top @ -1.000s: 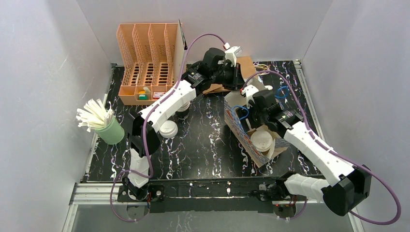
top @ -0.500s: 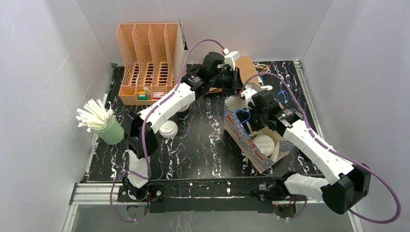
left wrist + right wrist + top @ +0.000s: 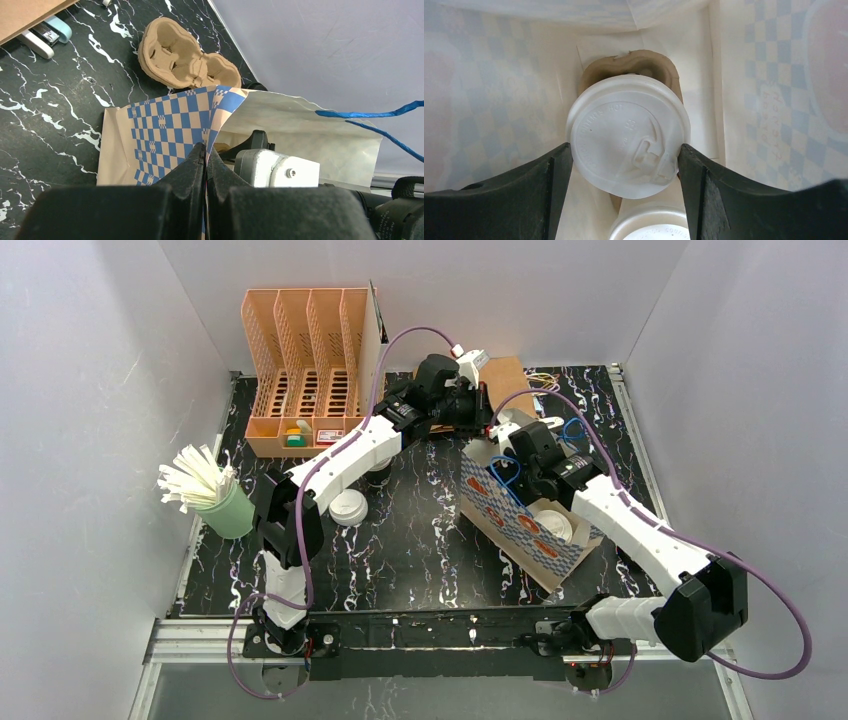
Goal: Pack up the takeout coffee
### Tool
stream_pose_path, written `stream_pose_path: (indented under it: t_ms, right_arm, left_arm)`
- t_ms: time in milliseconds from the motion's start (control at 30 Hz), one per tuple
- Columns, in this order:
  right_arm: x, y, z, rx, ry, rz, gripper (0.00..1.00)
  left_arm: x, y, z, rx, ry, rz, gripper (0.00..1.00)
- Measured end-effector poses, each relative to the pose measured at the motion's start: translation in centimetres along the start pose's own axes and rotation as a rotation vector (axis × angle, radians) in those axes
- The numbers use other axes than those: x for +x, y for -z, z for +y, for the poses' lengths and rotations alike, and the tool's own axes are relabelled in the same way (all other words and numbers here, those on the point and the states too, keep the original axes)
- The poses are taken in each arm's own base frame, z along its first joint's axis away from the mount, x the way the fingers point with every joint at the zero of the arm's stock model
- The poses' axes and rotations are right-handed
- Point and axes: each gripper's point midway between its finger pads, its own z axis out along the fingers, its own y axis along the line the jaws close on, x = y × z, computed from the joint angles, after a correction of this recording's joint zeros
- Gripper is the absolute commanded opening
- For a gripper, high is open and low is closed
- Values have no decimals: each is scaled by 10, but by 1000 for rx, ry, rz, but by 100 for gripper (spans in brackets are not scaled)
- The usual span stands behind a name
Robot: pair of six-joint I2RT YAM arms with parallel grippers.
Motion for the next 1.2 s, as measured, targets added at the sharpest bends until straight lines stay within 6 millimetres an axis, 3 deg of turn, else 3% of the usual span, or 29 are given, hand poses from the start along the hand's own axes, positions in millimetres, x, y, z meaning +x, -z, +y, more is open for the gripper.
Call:
stream_pose_path:
  t_ms: [767, 1200]
  right_arm:
    - [-13, -23, 1, -1, -9, -17, 19]
    - [-15, -33, 1, 6, -36, -47, 19]
  left_arm:
    - [-11, 2, 24, -65, -26, -44, 0]
    - [-12, 2, 24, -64, -28, -49, 0]
